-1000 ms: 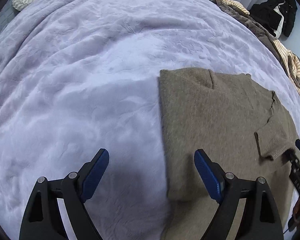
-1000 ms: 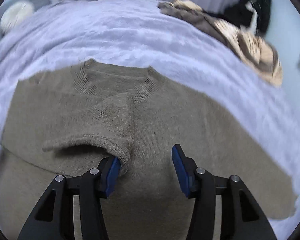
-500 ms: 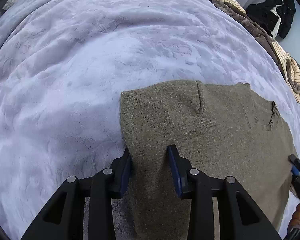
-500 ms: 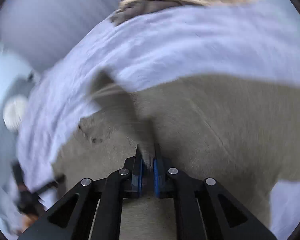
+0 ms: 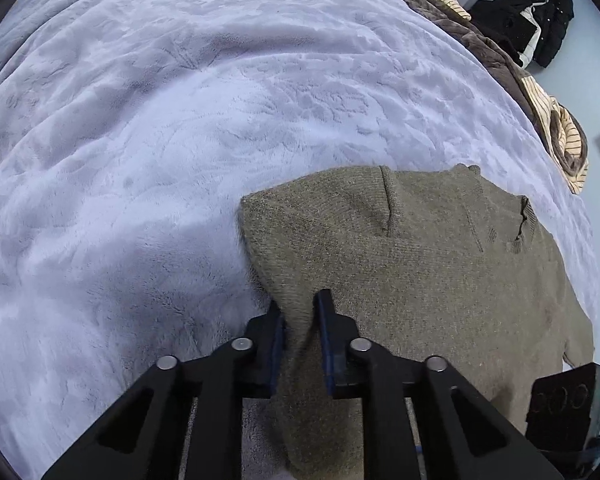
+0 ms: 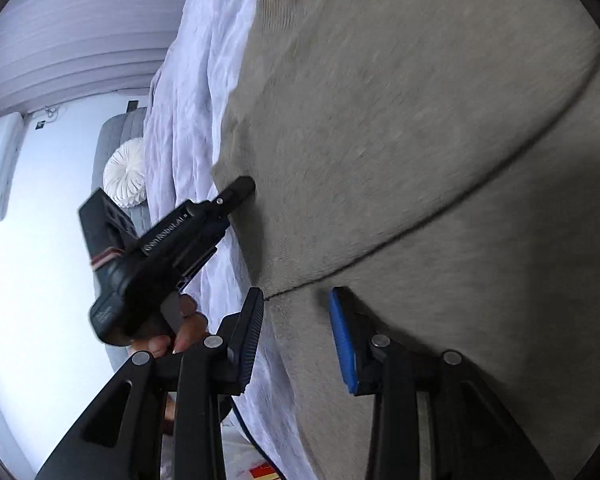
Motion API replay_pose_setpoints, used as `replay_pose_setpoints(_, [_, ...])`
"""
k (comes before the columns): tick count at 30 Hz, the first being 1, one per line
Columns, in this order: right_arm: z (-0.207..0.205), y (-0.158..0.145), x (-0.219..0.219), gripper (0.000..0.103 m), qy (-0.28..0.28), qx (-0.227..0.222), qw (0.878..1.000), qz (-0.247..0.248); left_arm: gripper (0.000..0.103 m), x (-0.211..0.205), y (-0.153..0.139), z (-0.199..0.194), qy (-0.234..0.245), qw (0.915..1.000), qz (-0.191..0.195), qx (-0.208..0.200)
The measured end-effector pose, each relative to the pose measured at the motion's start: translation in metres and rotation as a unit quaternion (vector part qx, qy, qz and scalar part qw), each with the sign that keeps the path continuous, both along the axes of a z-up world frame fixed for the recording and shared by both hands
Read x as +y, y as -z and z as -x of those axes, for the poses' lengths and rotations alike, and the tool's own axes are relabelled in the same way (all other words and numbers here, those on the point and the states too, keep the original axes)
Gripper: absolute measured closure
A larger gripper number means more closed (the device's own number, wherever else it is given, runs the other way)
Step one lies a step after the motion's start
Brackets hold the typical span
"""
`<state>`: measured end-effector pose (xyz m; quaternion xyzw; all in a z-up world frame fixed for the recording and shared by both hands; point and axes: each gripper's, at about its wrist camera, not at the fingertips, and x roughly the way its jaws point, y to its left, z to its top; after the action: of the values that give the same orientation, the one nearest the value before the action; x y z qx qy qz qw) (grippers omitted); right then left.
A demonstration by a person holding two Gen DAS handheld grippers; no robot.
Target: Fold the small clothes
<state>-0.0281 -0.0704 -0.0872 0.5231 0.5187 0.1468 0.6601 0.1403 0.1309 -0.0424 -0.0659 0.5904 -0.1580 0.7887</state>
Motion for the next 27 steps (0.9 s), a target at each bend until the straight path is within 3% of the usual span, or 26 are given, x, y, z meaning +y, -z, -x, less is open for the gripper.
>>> replay_pose_setpoints(2, [-0.007, 0.007, 0.010, 0.072, 0.023, 0.002, 1.000, -0.003, 0.091, 0.008, -0.003, 0.000, 0.006, 1.0000, 0.006, 0.002])
replay_pose_setpoints(3, [-0.012, 0.008, 0.013, 0.081, 0.025, 0.005, 1.000, -0.005, 0.091, 0.009, -0.005, 0.000, 0.010, 0.9999, 0.004, 0.000])
replay_pose_setpoints(4, [-0.016, 0.008, 0.018, 0.097, 0.021, 0.006, 1.000, -0.005, 0.091, 0.009, -0.007, 0.000, 0.015, 0.9999, 0.000, -0.005])
replay_pose_setpoints(8, [-0.017, -0.001, 0.032, 0.097, 0.023, -0.008, 1.000, -0.013, 0.091, 0.015, -0.003, -0.005, 0.024, 0.9994, -0.022, -0.008])
replay_pose_setpoints(13, [-0.008, 0.017, 0.040, 0.096, 0.019, 0.018, 1.000, -0.005, 0.091, 0.021, 0.005, -0.005, 0.008, 0.9999, -0.011, -0.003])
replay_pose_setpoints(15, [-0.004, 0.002, 0.029, 0.090, -0.005, 0.023, 1.000, 0.011, 0.091, 0.020, 0.002, -0.003, 0.008, 0.9998, -0.017, -0.009])
replay_pose_setpoints(16, [0.000, -0.008, 0.020, 0.079, -0.016, 0.013, 0.999, 0.034, 0.091, 0.019, -0.001, -0.001, 0.008, 0.9997, -0.020, -0.010])
replay_pose_setpoints(17, [0.007, -0.023, 0.004, 0.060, -0.018, -0.006, 0.998, 0.066, 0.091, 0.019, -0.004, 0.000, 0.008, 0.9996, -0.022, -0.013])
replay_pose_setpoints(19, [0.024, -0.049, -0.044, 0.044, 0.011, -0.032, 0.990, 0.134, 0.091, 0.021, -0.013, 0.005, 0.004, 0.9995, -0.020, -0.023])
replay_pose_setpoints(21, [0.036, -0.061, -0.095, 0.044, 0.061, -0.022, 0.981, 0.182, 0.091, 0.021, -0.023, 0.010, -0.003, 0.9993, -0.018, -0.033])
replay_pose_setpoints(24, [0.046, -0.061, -0.169, 0.044, 0.145, 0.014, 0.967, 0.211, 0.091, 0.014, -0.036, 0.020, 0.001, 0.9990, -0.007, -0.043])
replay_pose_setpoints(27, [0.049, -0.046, -0.212, 0.049, 0.209, 0.042, 0.962, 0.169, 0.091, -0.003, -0.034, 0.029, 0.010, 0.9993, -0.005, -0.037])
